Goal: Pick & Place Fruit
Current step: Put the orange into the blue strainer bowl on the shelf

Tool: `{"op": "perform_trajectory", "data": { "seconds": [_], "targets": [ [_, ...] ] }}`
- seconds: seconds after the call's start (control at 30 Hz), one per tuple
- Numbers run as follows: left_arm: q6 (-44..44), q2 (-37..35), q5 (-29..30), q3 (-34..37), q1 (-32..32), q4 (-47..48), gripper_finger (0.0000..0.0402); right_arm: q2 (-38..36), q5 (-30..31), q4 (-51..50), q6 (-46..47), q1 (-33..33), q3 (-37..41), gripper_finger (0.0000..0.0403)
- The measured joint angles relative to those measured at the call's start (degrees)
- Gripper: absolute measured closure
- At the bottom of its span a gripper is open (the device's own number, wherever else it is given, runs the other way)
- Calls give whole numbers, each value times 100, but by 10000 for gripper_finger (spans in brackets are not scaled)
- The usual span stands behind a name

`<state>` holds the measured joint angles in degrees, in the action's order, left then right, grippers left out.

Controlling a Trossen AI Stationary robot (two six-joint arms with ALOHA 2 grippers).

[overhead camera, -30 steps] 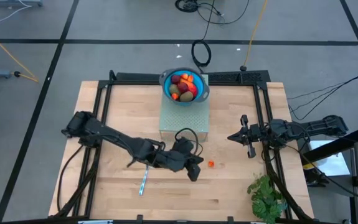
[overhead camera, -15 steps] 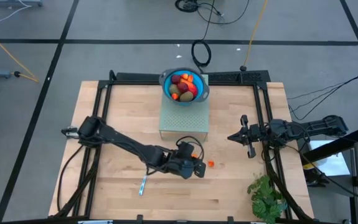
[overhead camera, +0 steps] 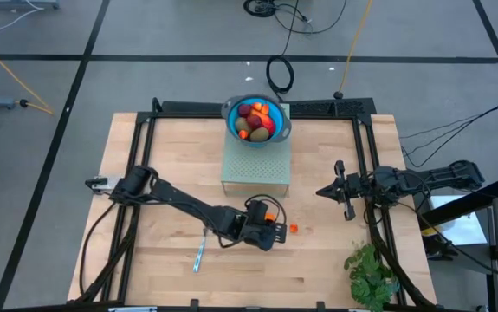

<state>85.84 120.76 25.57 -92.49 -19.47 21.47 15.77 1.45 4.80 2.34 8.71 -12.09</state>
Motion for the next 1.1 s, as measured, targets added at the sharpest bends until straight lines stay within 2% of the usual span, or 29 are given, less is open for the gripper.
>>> {"op": "perform_trajectory", "data": {
  "seconds": [0.23, 0.43, 0.7, 1.1],
  "targets": [
    [39, 111, 8, 2, 66, 377, 395, -2, 0, 2, 1, 2, -1, 403],
    [372, 219, -51, 2, 89, 371, 365, 0, 1, 0, -1, 0, -1, 403],
    [599, 230, 14, 0, 92, 498, 288, 0, -1, 4, -23, 1, -1, 403],
    [597, 230, 157, 1, 114, 706, 140, 0, 1, 4, -64, 1, -1, 403]
  ]
}}
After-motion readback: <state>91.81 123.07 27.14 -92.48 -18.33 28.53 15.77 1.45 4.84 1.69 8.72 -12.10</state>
